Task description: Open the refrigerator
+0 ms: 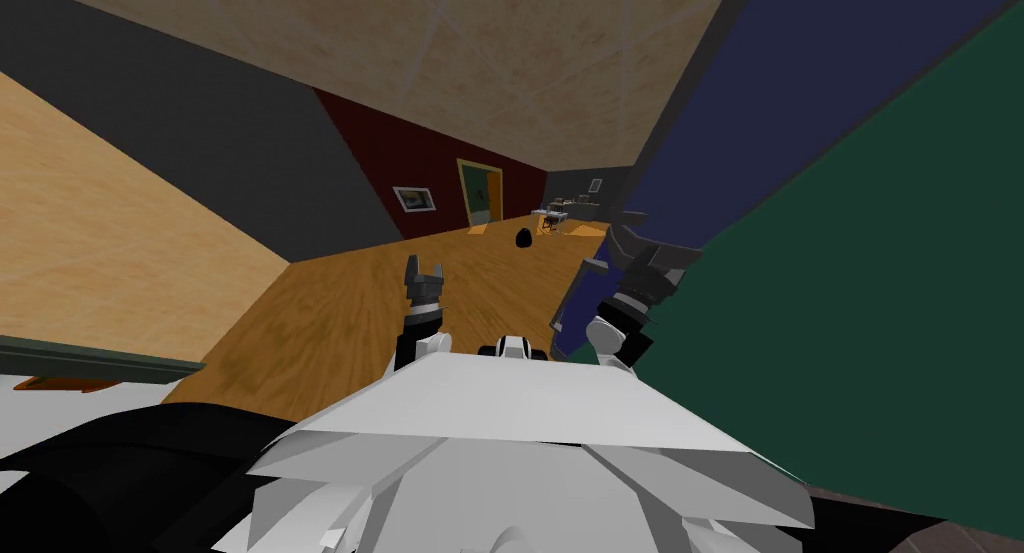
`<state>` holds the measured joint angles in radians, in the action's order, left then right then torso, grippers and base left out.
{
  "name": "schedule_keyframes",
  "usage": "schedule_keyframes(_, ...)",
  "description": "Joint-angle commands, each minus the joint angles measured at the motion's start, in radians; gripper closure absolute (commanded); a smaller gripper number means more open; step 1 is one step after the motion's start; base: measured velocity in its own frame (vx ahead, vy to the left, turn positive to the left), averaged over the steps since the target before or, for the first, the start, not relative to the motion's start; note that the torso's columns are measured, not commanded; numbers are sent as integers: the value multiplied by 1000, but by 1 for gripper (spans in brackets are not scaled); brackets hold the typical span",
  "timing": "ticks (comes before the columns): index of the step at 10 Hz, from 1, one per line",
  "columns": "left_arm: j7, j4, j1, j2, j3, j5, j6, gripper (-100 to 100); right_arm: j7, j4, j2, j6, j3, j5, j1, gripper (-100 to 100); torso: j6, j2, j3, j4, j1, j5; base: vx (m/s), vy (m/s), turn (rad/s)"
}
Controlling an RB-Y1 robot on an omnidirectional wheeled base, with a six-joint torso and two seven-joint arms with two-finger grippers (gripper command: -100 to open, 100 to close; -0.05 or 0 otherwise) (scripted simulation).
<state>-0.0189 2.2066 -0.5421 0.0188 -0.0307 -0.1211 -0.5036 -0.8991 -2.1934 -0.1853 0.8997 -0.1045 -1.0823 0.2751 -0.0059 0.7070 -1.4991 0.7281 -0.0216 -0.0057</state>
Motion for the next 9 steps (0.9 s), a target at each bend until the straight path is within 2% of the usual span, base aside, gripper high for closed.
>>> schedule_keyframes(1,0,0,0,0,0,0,0,0,-44,6,-2,13,-9,-55,-7,-100,-2,-4,-2,-2,-5,-2,-3,-66,108)
schedule_keyframes(3,0,0,0,0,0,0,0,0,-102,13,1,50,-29,-115,-12,-100,-4,-13,-8,-6,-13,-6,-7,-71,245)
schedule_keyframes(5,0,0,0,0,0,0,0,0,-137,16,4,67,-39,-154,-13,-100,-2,-19,-13,-7,-22,-8,-22,-56,207)
schedule_keyframes(6,0,0,0,0,0,0,0,0,-137,16,4,67,-39,-154,-13,-100,-1,-18,-13,-6,-23,-8,-22,-54,122)
schedule_keyframes(9,0,0,0,0,0,0,0,0,-191,21,13,99,-60,-208,-13,-100,7,-14,-12,0,-29,-6,6,-33,168)
